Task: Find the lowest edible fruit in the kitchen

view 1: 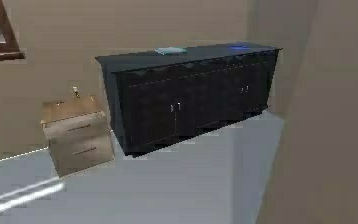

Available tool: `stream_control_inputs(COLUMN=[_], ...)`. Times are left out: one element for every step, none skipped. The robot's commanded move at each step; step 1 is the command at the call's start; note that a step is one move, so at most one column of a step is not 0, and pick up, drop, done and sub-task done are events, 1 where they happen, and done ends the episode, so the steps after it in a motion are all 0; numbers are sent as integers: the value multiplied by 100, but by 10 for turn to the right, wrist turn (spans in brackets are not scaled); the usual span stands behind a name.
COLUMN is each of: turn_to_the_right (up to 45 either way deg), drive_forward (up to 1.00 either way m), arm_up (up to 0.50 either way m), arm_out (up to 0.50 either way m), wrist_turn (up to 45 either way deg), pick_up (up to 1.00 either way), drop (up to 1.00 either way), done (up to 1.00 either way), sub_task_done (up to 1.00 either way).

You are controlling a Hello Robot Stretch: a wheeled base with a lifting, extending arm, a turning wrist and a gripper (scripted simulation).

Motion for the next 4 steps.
stream_control_inputs(turn_to_the_right=[450, 450, 450, 210], drive_forward=[0, 0, 0, 0], arm_up=[0, 0, 0, 0], arm_out=[0, 0, 0, 0], wrist_turn=[0, 0, 0, 0], pick_up=[0, 0, 0, 0], drop=[0, 0, 0, 0], done=[0, 0, 0, 0], sub_task_done=[0, 0, 0, 0])
